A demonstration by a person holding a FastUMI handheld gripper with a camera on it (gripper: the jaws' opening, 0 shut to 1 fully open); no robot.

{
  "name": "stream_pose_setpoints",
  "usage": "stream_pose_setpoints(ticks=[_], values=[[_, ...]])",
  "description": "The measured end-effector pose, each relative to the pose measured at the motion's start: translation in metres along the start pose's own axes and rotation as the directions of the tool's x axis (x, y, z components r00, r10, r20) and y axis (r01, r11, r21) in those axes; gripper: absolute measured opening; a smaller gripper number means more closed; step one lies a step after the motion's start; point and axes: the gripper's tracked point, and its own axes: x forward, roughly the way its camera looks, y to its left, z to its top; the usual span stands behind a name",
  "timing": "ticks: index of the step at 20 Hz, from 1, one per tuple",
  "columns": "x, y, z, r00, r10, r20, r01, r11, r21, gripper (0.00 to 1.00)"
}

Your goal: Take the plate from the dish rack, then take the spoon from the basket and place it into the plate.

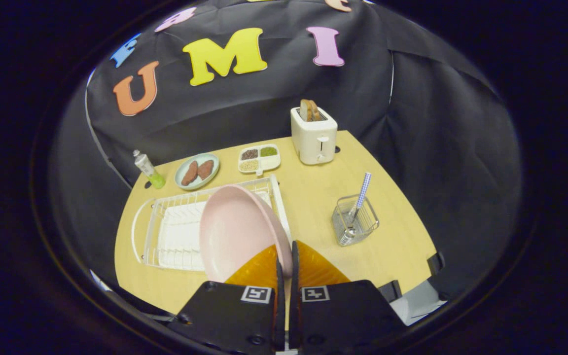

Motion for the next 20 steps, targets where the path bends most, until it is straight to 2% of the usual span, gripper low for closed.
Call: stream_pose_setpoints(ticks=[8, 11, 14, 16, 20], values=[[0.038, 0.006, -0.110, 0.989, 0.125, -0.072, -0.125, 0.992, 0.015, 0.08], [0.058, 0.015, -0.143, 0.977, 0.167, -0.134, -0.164, 0.986, 0.031, 0.09], [0.066, 0.013, -0.153, 0.963, 0.216, -0.159, -0.205, 0.975, 0.087, 0.09], [0.074, 0.000, -0.147, 0.972, 0.199, -0.126, -0.187, 0.977, 0.098, 0.09], [0.082, -0.010, -0.153, 0.972, 0.193, -0.134, -0.183, 0.980, 0.080, 0.11]])
